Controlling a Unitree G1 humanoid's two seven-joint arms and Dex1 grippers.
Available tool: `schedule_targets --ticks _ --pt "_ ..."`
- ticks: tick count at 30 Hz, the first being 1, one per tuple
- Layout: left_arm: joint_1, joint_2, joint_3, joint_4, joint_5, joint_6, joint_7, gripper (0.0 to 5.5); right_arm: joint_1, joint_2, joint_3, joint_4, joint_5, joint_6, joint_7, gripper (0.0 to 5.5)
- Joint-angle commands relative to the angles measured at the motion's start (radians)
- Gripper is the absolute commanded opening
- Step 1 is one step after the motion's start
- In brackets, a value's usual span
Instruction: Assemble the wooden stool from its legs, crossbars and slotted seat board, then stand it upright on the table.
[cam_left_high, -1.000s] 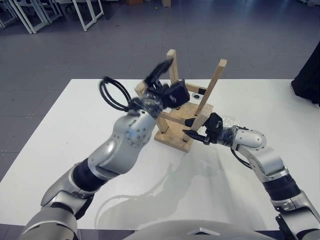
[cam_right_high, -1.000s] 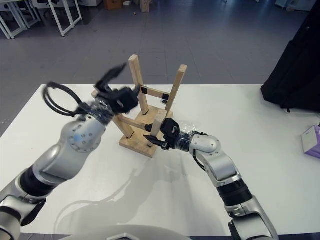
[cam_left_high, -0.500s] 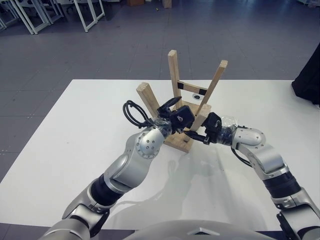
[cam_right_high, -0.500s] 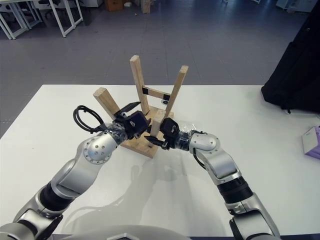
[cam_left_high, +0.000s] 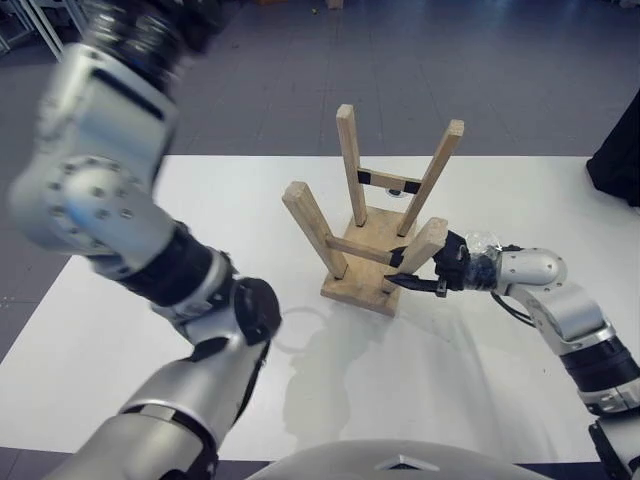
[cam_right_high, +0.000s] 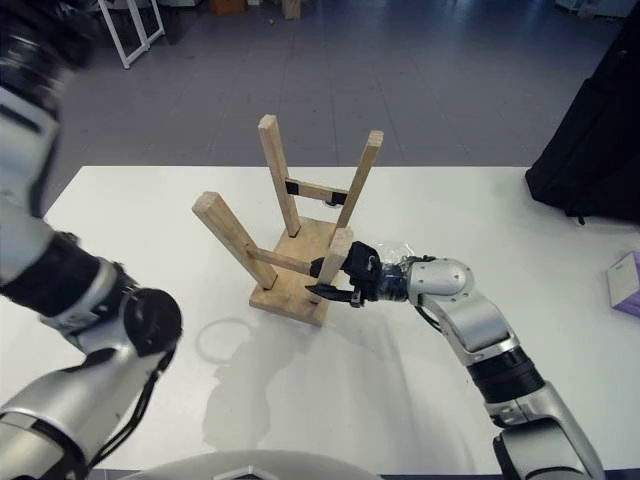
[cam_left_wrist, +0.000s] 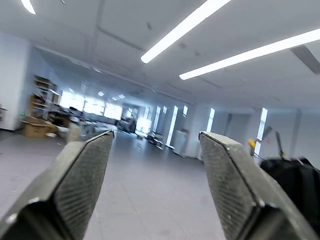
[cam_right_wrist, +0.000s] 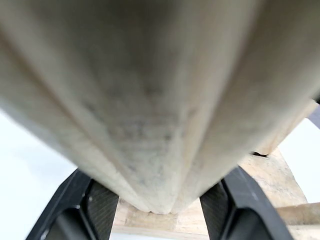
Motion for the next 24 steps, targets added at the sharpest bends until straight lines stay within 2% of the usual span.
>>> schedule_targets --ticks 1,3,8,9,13,17,19,24 --pt "0.408 0.193 -0.287 0.069 0.162 -0.125 -0.058 3.17 0.036 -0.082 0.139 0.165 -0.169 0.033 0.144 2.03" --pt "0.6 0.25 -0.437 0.08 0.219 -0.209 -0.105 3.17 0.007 -0.05 0.123 0.199 -0.166 -0.038 0.143 2.03" --pt "0.716 0.233 -0.494 0.127 0.226 -0.291 -0.111 3.17 -0.064 0.001 0.111 0.286 -0.165 -0.133 0.156 2.03" --pt "0.721 0.233 -0.504 0.131 0.225 -0.3 -0.111 3.13 -0.07 0.007 0.109 0.301 -0.16 -0.137 0.158 2.43" --pt "0.731 0.232 -0.525 0.143 0.224 -0.326 -0.109 3.13 -0.062 0.021 0.094 0.351 -0.196 -0.161 0.164 2.99" --pt "0.756 0.231 -0.553 0.143 0.231 -0.33 -0.105 3.13 -0.073 -0.021 0.097 0.384 -0.31 -0.219 0.166 3.68" --pt "0.781 0.236 -0.582 0.149 0.247 -0.342 -0.103 3.13 -0.073 -0.038 0.075 0.37 -0.374 -0.201 0.09 4.11" --pt "0.865 0.241 -0.668 0.221 0.323 -0.431 -0.082 3.13 -0.027 0.004 0.015 0.327 -0.466 -0.025 -0.138 4.11"
